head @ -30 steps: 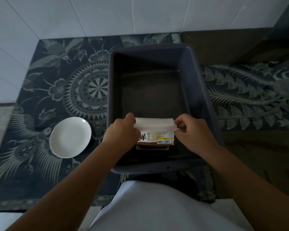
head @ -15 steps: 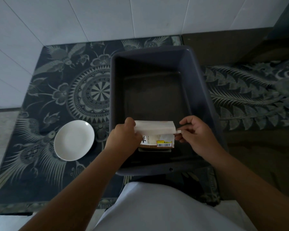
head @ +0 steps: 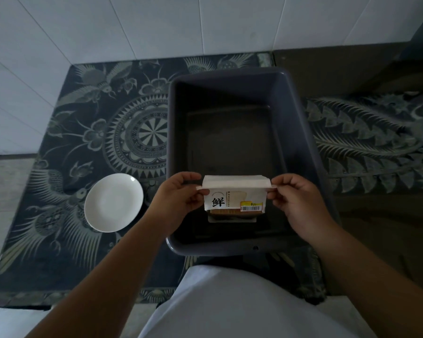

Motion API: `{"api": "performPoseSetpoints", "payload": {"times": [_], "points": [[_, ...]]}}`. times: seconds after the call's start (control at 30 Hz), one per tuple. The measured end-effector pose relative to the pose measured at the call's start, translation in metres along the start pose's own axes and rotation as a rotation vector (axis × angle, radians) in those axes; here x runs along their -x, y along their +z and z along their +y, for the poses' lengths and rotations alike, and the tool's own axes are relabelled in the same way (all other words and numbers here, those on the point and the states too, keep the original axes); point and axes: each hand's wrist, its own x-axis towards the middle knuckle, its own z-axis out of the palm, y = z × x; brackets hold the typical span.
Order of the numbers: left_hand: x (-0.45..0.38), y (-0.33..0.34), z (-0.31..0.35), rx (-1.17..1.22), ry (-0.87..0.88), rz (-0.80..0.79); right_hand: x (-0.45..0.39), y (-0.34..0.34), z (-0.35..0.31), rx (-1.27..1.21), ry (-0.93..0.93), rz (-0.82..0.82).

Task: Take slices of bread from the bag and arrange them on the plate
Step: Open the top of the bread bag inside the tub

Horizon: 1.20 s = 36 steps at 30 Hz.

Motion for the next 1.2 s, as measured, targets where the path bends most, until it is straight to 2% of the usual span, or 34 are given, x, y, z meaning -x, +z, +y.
{"api": "performPoseSetpoints", "payload": {"times": [0.1, 0.23, 0.33, 0.43, 0.47, 0.57, 0.6, 0.7, 0.8, 0.87, 0.93, 1.07, 1.13, 1.2], "points": [[-0.001, -0.001, -0.001, 0.117, -0.070, -0.022, -0.002, 0.002, 0.000, -0.156, 0.055, -0.014], [-0.002, 0.000, -0.004, 0.245, -0.121, -0.050, -0.005, 0.005, 0.004, -0.493, 0.188, -0.009], [-0.002, 0.002, -0.006, 0.203, -0.087, -0.035, -0.006, 0.007, 0.006, -0.581, 0.225, -0.007], [0.002, -0.002, -0.007, 0.114, 0.022, -0.032, -0.005, 0.004, 0.003, -0.423, 0.147, -0.045], [0.003, -0.004, -0.006, 0.003, 0.078, -0.021, -0.004, 0.002, 0.000, -0.337, 0.106, -0.055], [0.003, -0.007, -0.005, -0.656, 0.285, 0.099, -0.003, -0.005, -0.008, 0.158, -0.103, -0.041], [0.002, -0.005, -0.004, -0.795, 0.338, 0.127, -0.003, -0.006, -0.010, 0.357, -0.189, -0.026], [0.003, 0.001, -0.004, -0.935, 0.491, 0.138, -0.003, -0.007, -0.018, 0.726, -0.436, -0.003], [0.004, 0.003, 0.000, -1.020, 0.690, 0.142, -0.004, -0.008, -0.025, 0.882, -0.623, -0.001], [0.003, 0.002, 0.004, -1.090, 0.776, 0.097, -0.007, -0.009, -0.030, 0.933, -0.640, -0.059], [0.001, 0.001, 0.011, -1.086, 0.703, 0.073, -0.012, -0.009, -0.034, 1.023, -0.612, -0.162], [-0.008, 0.003, 0.023, -0.847, 0.330, 0.028, -0.020, -0.007, -0.034, 1.139, -0.643, -0.243], [-0.009, 0.003, 0.026, -0.760, 0.301, 0.012, -0.021, -0.006, -0.037, 1.157, -0.723, -0.249], [-0.006, 0.002, 0.028, -0.772, 0.328, -0.021, -0.024, -0.008, -0.042, 1.111, -0.745, -0.260]]}}
